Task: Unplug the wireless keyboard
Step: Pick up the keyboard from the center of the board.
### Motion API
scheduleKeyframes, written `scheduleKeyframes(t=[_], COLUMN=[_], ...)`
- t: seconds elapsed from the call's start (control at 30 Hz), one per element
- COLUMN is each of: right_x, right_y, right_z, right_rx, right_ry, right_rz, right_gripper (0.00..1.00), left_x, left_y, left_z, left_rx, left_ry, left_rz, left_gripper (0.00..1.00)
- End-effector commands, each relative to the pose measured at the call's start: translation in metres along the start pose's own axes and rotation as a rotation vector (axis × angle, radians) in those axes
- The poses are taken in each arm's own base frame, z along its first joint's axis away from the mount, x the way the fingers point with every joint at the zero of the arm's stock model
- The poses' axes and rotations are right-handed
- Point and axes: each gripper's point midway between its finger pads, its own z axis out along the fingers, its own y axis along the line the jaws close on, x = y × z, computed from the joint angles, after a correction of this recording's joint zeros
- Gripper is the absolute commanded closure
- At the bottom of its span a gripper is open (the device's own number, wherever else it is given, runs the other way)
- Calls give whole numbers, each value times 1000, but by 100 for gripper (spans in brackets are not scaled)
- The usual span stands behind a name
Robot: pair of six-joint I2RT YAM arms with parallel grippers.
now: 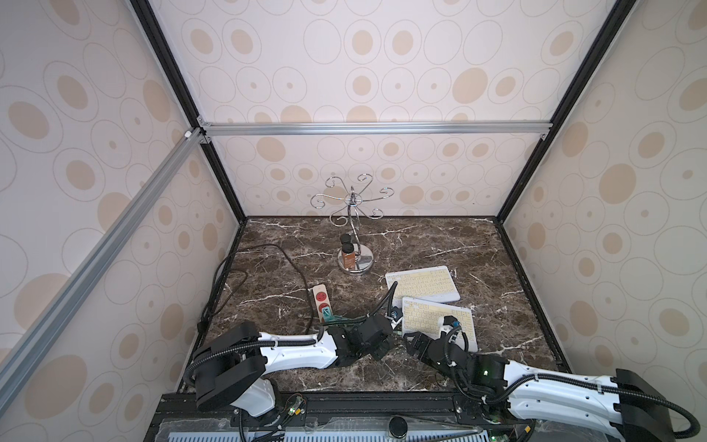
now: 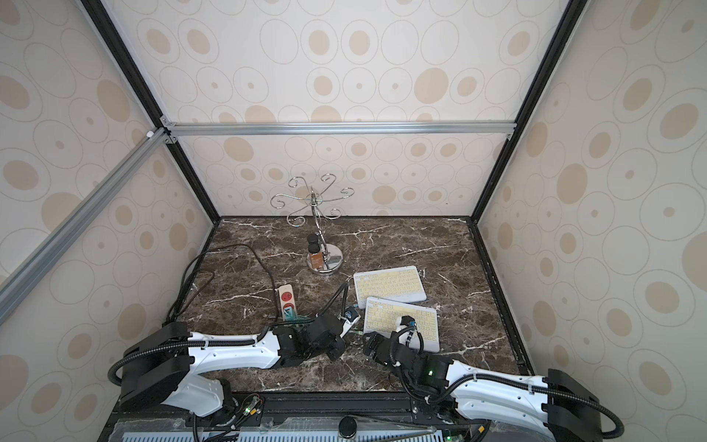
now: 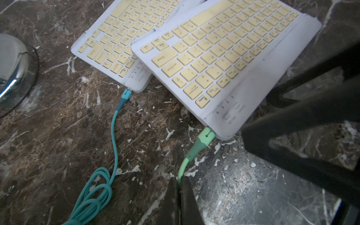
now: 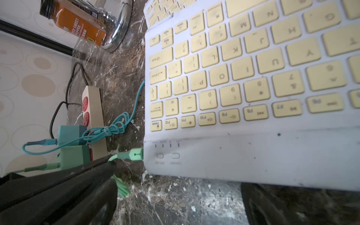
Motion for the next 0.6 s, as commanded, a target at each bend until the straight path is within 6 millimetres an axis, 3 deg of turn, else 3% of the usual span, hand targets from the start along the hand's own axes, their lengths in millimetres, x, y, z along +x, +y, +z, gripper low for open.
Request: scheduleKeyframes(t=[0.0,0.57], right_x=[-9,-19], right_y=[10,-22], right_z=[2,5], right_rx=[-48,-29], right_ry=[-57,-159], right_rz=[80,282], right_gripper=[0,0], left_x=[-19,-26], left_y=[-9,-21], left_z=[-6,-16], left_rx=[54,129], left_ry=[-61,-99], left_rz=[-9,-6], left_gripper=[100,100])
